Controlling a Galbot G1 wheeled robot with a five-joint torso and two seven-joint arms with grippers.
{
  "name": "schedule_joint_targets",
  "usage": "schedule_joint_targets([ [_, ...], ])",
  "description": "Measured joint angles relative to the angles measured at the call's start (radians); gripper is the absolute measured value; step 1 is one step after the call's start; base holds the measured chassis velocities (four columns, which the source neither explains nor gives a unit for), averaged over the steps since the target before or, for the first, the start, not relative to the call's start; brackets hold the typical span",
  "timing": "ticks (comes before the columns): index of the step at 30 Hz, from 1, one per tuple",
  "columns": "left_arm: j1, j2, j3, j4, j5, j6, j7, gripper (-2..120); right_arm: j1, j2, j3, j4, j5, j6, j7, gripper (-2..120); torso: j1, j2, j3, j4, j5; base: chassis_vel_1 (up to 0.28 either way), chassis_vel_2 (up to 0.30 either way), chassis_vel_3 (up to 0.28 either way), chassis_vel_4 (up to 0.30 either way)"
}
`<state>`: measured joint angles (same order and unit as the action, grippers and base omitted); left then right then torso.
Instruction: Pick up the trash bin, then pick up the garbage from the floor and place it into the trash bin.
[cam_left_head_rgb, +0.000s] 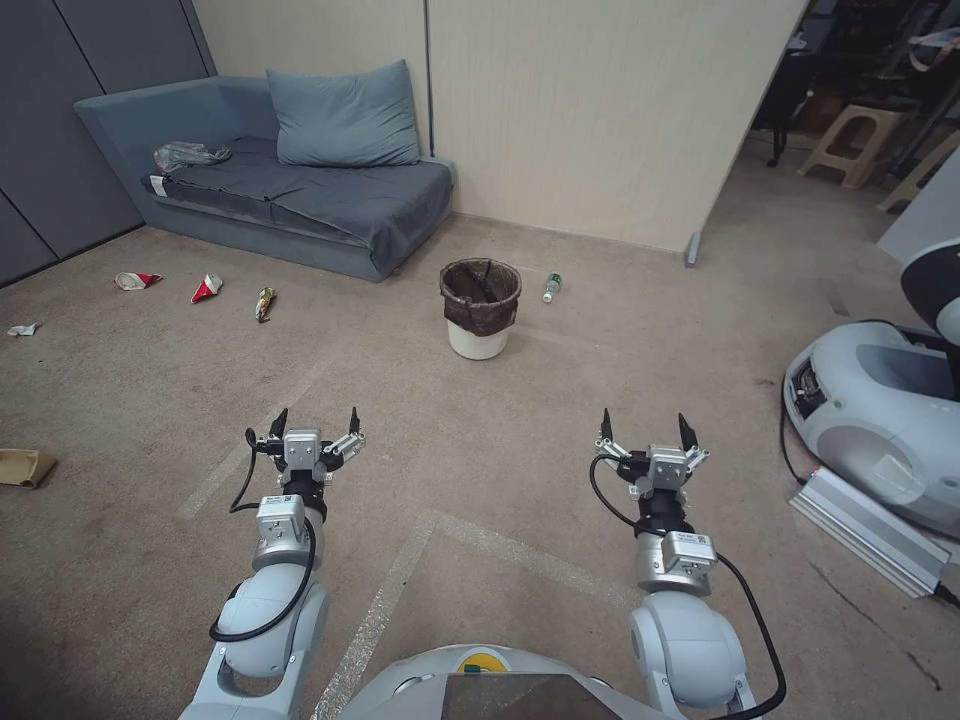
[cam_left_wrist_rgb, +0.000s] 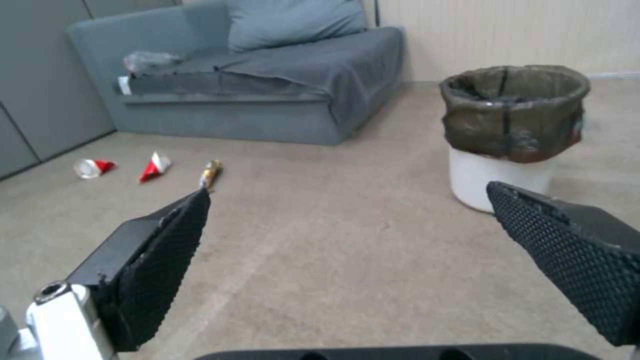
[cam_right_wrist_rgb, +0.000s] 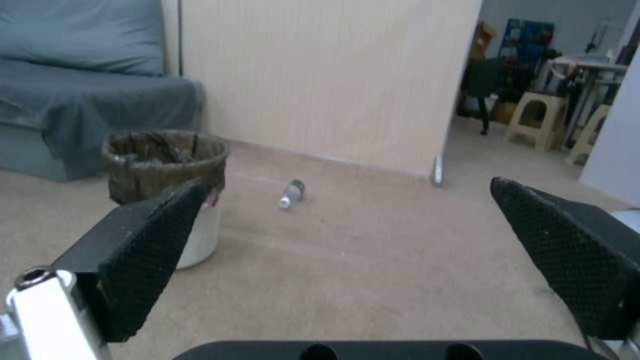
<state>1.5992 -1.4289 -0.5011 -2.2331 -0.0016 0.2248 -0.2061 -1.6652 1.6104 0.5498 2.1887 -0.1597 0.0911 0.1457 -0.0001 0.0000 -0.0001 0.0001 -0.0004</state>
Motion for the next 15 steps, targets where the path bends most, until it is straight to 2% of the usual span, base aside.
schedule_joint_targets([
  [2,0.003,0.001,0.003,0.001,-0.004,0.002,0.002,100,0.001,0.000,0.006,-0.013,-0.005,0.052,-0.021,100,0.000,0.000,0.000,0.0000,0.0005,0.000,0.000,0.000,0.000],
  [5,0.003,0.000,0.004,0.006,-0.005,0.002,0.001,100,0.004,0.000,0.009,-0.020,-0.015,0.078,-0.022,100,0.000,0.000,0.000,-0.0001,0.0003,0.000,0.000,0.000,0.000],
  [15,0.004,-0.002,0.006,0.029,-0.005,-0.002,0.002,100,0.001,-0.001,0.018,-0.040,-0.032,0.117,-0.046,100,0.000,0.000,0.000,-0.0001,0.0003,0.000,0.000,0.000,0.000],
])
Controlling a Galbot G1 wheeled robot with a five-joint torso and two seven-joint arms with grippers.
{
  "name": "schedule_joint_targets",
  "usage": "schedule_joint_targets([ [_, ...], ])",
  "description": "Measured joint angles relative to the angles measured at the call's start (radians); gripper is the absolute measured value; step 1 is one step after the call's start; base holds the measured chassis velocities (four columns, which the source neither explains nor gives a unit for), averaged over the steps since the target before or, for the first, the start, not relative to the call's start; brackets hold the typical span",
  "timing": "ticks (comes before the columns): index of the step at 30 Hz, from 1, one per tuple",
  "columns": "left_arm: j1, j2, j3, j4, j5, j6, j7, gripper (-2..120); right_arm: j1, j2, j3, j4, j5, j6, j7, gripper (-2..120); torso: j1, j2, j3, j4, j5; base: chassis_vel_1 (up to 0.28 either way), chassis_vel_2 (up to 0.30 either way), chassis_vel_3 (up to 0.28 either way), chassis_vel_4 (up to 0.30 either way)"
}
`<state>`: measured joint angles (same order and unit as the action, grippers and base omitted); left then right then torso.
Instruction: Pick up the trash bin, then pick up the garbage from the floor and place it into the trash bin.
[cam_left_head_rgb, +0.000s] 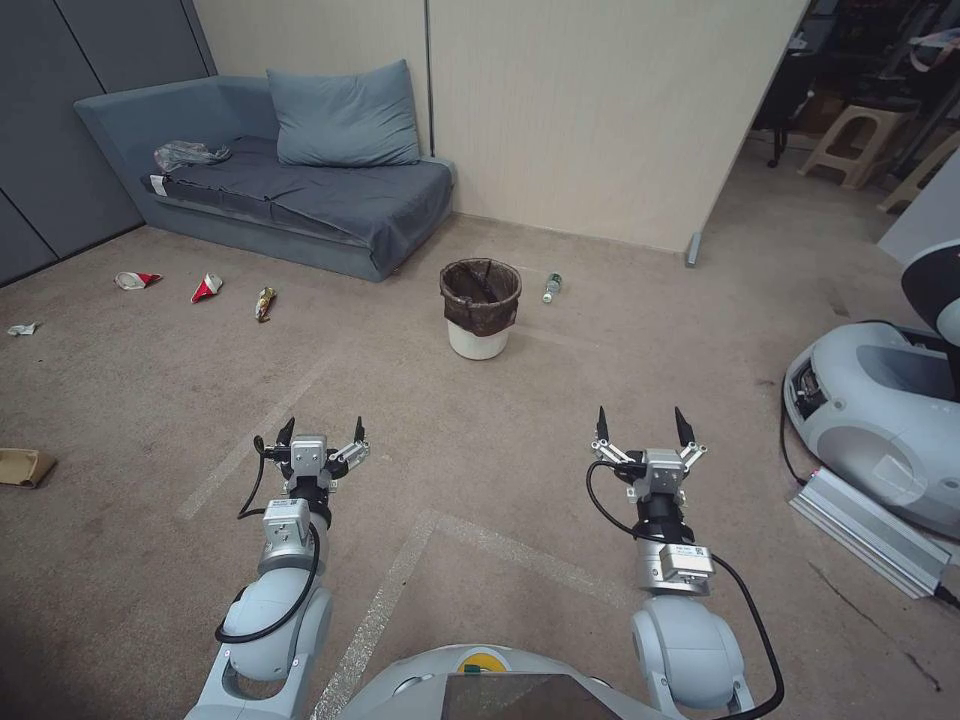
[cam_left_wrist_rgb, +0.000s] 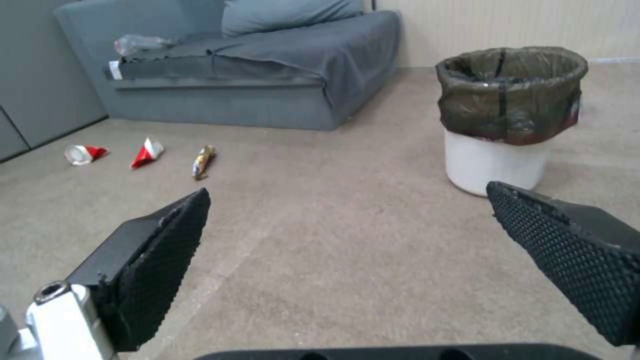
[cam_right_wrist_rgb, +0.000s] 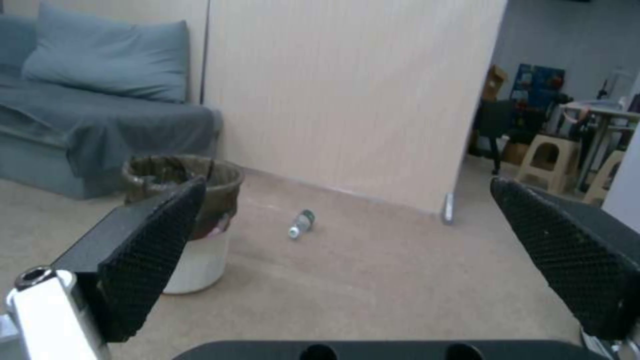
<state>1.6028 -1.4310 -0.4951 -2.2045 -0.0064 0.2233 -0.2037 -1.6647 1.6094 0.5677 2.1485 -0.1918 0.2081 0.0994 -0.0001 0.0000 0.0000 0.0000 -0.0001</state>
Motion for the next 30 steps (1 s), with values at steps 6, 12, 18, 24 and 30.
schedule_joint_targets([
  [6,0.002,-0.001,0.001,0.005,0.004,-0.003,0.005,100,0.000,0.000,0.001,-0.010,0.000,0.011,-0.018,100,0.000,0.000,0.000,0.0000,0.0000,0.000,0.000,0.000,0.000],
  [12,0.006,-0.001,-0.001,0.006,0.007,-0.005,0.006,100,0.001,-0.001,0.002,-0.017,0.002,0.022,-0.027,100,0.000,0.000,0.000,0.0000,0.0000,0.000,0.000,0.000,0.000],
  [18,0.007,-0.003,0.000,0.008,0.011,-0.008,0.009,100,0.002,-0.001,0.002,-0.025,0.003,0.029,-0.029,100,0.000,0.000,0.000,0.0001,0.0001,-0.027,0.042,0.026,-0.021],
  [24,0.006,-0.005,0.001,0.013,0.015,-0.010,0.011,100,0.004,-0.001,0.001,-0.033,0.006,0.034,-0.030,100,0.000,0.000,0.000,-0.0001,0.0000,-0.163,0.167,0.159,-0.170],
  [30,0.006,-0.005,0.001,0.014,0.016,-0.011,0.011,100,0.005,-0.001,0.001,-0.036,0.006,0.035,-0.032,100,0.000,0.000,0.000,0.0001,0.0000,-0.224,0.235,0.229,-0.219],
])
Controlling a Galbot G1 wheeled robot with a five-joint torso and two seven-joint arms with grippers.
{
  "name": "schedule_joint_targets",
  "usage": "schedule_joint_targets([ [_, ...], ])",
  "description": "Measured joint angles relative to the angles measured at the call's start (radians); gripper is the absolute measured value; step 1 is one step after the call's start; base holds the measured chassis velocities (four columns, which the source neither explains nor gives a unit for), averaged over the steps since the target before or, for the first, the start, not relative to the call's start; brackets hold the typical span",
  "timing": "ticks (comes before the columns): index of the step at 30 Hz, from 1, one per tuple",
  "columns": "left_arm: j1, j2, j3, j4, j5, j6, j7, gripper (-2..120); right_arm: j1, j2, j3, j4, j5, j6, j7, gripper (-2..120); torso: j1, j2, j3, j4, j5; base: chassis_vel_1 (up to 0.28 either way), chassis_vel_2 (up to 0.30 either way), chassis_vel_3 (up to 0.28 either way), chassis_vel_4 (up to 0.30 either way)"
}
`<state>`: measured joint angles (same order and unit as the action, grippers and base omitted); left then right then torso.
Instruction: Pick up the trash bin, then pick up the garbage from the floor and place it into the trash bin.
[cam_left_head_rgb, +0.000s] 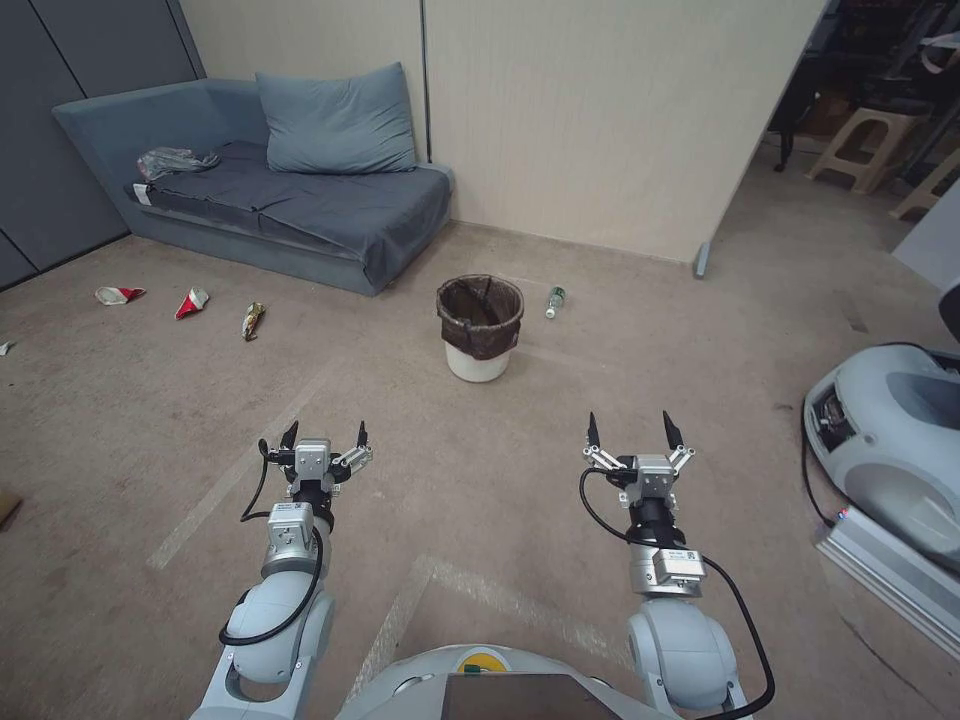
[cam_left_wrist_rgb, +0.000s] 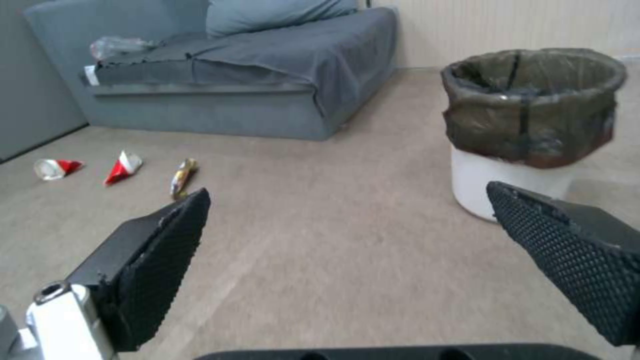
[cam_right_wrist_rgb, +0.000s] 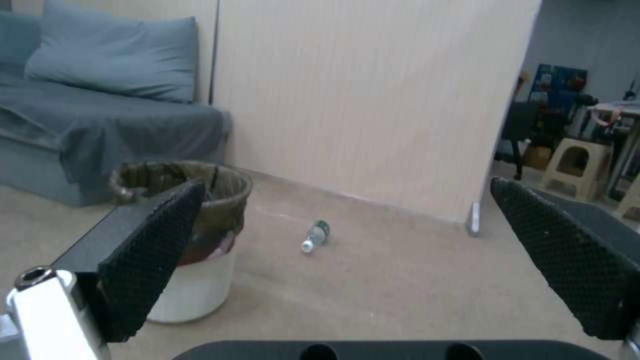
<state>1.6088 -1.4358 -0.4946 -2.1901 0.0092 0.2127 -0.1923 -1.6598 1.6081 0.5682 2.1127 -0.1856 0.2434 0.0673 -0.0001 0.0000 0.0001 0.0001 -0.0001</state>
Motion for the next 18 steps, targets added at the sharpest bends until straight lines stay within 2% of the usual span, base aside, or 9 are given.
schedule_joint_targets([
  [6,0.000,-0.001,0.001,0.002,0.001,0.000,0.000,100,-0.002,0.000,-0.001,-0.003,0.000,0.005,-0.005,100,0.000,0.000,0.000,-0.0001,0.0002,-0.275,0.279,0.268,-0.286],
  [18,0.003,-0.011,0.018,0.007,0.011,-0.001,0.000,100,-0.008,0.000,0.006,0.006,0.003,0.010,-0.010,100,0.000,0.000,0.000,-0.0003,0.0002,-0.349,0.354,0.362,-0.361],
])
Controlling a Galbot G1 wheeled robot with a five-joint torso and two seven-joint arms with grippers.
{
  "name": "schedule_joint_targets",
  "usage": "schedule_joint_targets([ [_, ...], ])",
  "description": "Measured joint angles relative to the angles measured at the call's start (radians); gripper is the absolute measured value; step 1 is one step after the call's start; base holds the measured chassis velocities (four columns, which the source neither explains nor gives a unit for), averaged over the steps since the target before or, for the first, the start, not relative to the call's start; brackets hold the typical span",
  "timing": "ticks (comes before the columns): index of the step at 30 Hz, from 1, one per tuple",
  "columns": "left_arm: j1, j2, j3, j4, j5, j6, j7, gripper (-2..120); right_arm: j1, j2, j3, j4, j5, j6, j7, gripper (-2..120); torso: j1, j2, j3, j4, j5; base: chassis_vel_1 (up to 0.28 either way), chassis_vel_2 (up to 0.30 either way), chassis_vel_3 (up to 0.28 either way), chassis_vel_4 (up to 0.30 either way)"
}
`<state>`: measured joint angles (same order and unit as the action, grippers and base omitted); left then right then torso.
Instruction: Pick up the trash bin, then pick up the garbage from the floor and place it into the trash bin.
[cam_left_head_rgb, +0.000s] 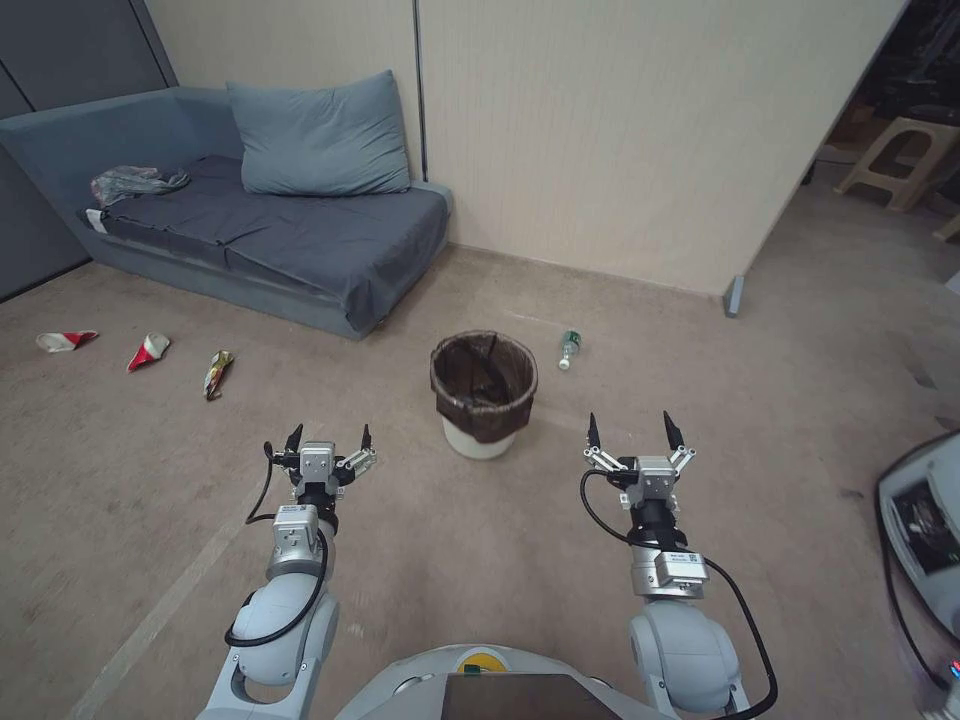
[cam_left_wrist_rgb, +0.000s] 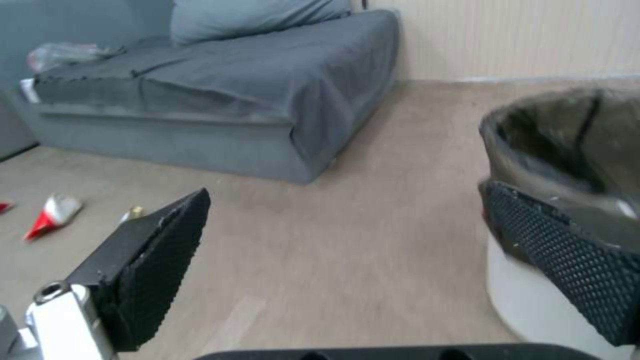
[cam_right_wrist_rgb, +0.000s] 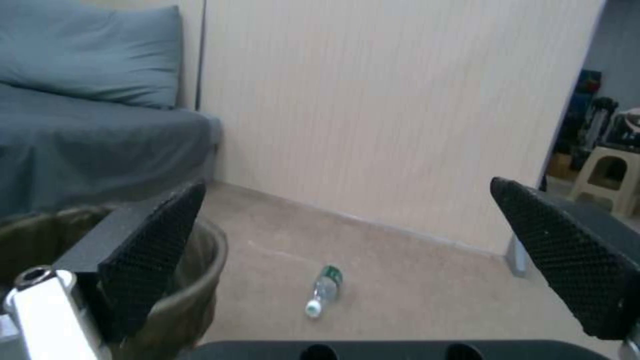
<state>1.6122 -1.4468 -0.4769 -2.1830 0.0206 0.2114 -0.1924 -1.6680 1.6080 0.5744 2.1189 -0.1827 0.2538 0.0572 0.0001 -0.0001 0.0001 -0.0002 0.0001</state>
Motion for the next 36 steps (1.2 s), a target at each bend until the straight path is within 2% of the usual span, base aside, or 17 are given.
schedule_joint_targets([
  [7,-0.001,-0.009,0.013,0.003,0.009,0.000,0.003,100,0.001,0.000,0.001,0.001,0.003,0.000,-0.004,100,0.000,0.000,0.000,0.0003,0.0001,-0.347,0.346,0.347,-0.343],
  [16,0.022,0.000,0.010,0.000,0.011,0.001,0.004,100,0.028,0.000,-0.003,-0.032,-0.055,0.064,0.032,100,0.000,0.000,0.000,0.0004,0.0000,-0.316,0.334,0.296,-0.308],
  [25,0.026,0.006,0.007,-0.009,0.001,0.011,0.016,100,0.041,0.000,-0.007,-0.041,-0.062,0.060,0.017,100,0.000,0.000,0.000,0.0001,-0.0002,-0.026,0.038,0.030,-0.032],
  [29,0.052,0.016,0.034,-0.089,-0.048,0.072,0.029,100,0.050,0.000,-0.007,-0.040,-0.062,0.049,0.015,100,0.000,0.000,0.000,0.0002,-0.0001,0.029,-0.023,-0.028,0.025],
  [30,0.052,0.016,0.034,-0.089,-0.048,0.072,0.029,100,0.050,0.000,-0.007,-0.040,-0.062,0.049,0.015,100,0.000,0.000,0.000,0.0002,-0.0001,0.000,0.000,0.000,0.000],
  [33,0.090,0.038,0.046,-0.155,-0.104,0.138,0.044,100,0.051,0.000,-0.009,-0.043,-0.067,0.043,0.015,100,0.000,0.000,0.000,0.0003,0.0000,0.000,0.000,0.000,0.000],
  [34,0.090,0.038,0.046,-0.155,-0.104,0.138,0.044,100,0.051,0.000,-0.009,-0.043,-0.067,0.043,0.015,100,0.000,0.000,0.000,0.0003,0.0000,0.000,0.000,0.000,0.000],
  [36,0.116,0.051,0.056,-0.194,-0.138,0.207,0.060,100,0.051,0.000,-0.009,-0.042,-0.069,0.032,0.013,100,0.000,0.000,0.000,0.0003,-0.0001,0.000,0.000,0.000,0.000],
])
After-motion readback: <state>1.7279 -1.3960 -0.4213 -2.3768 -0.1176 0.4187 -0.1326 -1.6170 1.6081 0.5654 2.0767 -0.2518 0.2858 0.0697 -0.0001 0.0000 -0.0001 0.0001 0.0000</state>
